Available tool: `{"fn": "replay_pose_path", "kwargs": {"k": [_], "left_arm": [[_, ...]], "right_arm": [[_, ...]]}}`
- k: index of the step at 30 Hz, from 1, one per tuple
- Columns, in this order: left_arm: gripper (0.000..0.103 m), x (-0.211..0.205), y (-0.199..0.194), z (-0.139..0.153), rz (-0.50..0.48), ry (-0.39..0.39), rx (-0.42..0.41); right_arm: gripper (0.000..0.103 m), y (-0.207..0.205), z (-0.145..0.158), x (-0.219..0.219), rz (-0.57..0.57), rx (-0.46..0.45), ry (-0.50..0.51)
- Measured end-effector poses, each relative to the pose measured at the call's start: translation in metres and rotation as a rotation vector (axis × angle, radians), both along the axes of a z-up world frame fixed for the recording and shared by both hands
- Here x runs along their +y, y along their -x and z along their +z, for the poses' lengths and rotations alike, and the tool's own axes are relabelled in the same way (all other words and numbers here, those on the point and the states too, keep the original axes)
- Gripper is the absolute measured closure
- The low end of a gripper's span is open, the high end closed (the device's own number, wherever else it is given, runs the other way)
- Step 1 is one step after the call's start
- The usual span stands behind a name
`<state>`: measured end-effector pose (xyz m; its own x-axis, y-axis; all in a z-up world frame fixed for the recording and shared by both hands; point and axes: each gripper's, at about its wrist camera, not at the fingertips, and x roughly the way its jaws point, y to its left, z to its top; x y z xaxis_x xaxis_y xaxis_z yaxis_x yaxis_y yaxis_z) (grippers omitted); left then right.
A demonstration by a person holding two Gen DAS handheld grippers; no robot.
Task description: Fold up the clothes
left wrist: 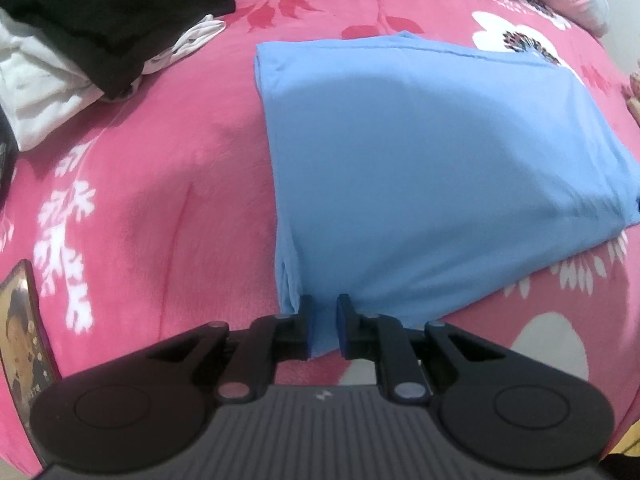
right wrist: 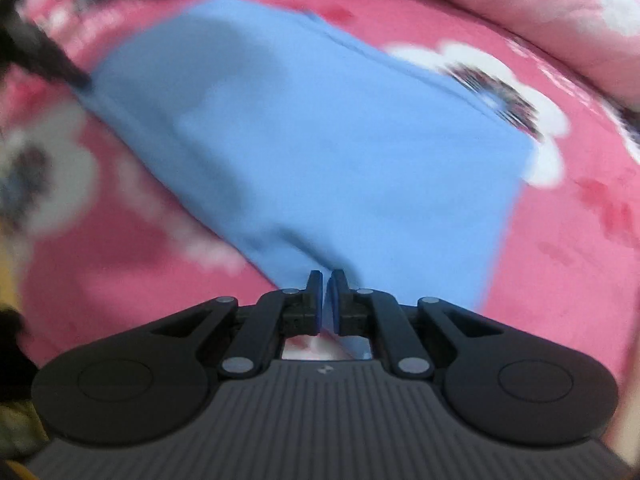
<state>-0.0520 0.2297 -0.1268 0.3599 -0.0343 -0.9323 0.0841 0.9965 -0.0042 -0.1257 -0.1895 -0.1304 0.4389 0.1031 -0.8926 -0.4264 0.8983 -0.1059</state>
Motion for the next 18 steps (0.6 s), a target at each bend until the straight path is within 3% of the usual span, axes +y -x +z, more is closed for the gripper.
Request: {"fn": "replay_pose_path", "kwargs": {"k": [5, 6, 9, 10, 12, 15, 18], "left_arm": [[0.089, -0.002, 0.000, 0.000, -0.008, -0.011, 0.003], [0.089, -0.002, 0.000, -0.001, -0.006, -0.013, 0.004], [0.089, -0.003, -0.001, -0.001, -0.001, -0.019, 0.010], [0.089, -0.003, -0.002, -0.001, 0.001, -0.021, 0.012], [0.089, -0.003, -0.003, -0.001, 0.007, -0.021, 0.016], [0.089, -0.002, -0.003, -0.002, 0.014, -0.021, 0.018], [0.089, -0.001, -0.003, -0.002, 0.017, -0.022, 0.019]], "right_arm": [[0.097, 0.004, -0.009, -0.088, -0.371, 0.080, 0.148], [0.096, 0.005, -0.004, -0.101, -0.455, 0.088, 0.109], [0.095, 0.005, 0.013, -0.127, -0.686, 0.114, -0.273], [0.089, 0.005, 0.011, -0.130, -0.745, 0.148, -0.375], [0.080, 0.009, 0.002, -0.134, -0.874, 0.224, -0.506], [0.080, 0.017, -0.016, -0.142, -1.079, 0.319, -0.664], [0.079, 0.020, -0.030, -0.152, -1.191, 0.342, -0.763]]}}
